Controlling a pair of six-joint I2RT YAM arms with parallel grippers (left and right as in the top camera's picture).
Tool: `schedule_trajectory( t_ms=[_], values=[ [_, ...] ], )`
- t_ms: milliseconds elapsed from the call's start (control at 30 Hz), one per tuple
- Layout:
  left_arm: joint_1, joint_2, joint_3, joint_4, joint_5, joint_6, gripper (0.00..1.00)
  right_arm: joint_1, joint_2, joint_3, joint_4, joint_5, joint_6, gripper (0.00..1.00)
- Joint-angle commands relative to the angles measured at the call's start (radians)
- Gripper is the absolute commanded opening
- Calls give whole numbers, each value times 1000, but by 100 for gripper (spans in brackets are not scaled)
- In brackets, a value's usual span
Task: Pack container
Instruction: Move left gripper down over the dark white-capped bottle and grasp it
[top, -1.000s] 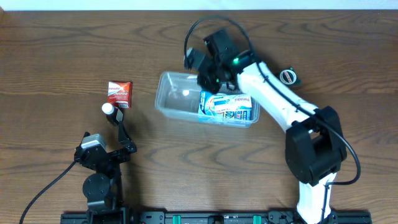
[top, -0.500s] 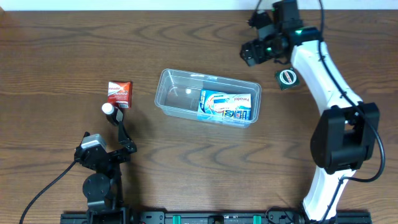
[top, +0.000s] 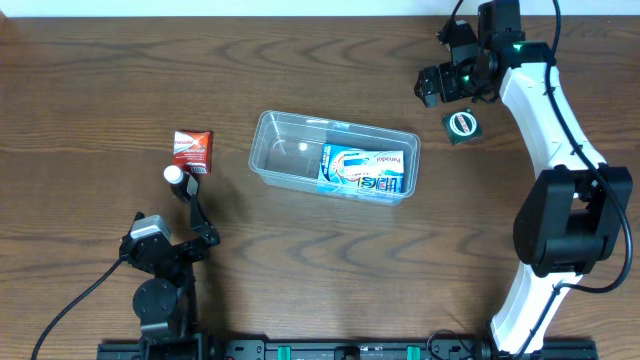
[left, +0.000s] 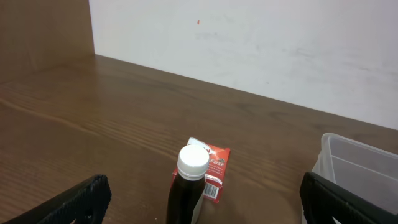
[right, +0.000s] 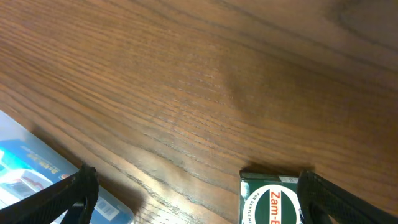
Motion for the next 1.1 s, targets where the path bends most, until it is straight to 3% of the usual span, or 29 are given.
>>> schedule_trajectory(
  t_ms=[0,467,633,733,900,1067],
  values=[
    [-4,-4,-20,-37,-12,17,98,-2,3,13,-2,-11,11,99],
    [-4,-4,-20,-37,-12,18,98,-2,3,13,-2,-11,11,99],
    [-3,-4,-20,97,49,15,98,-2,3,13,-1,-11,11,99],
    [-2,9,31,72,35,18,98,-2,3,13,-1,-11,11,99],
    [-2,209,267,-129,-52,66,98,-2,3,13,-1,-11,11,99],
    [-2,614,622,-381,-58,116,98,-2,3,13,-1,-11,11,99]
  ],
)
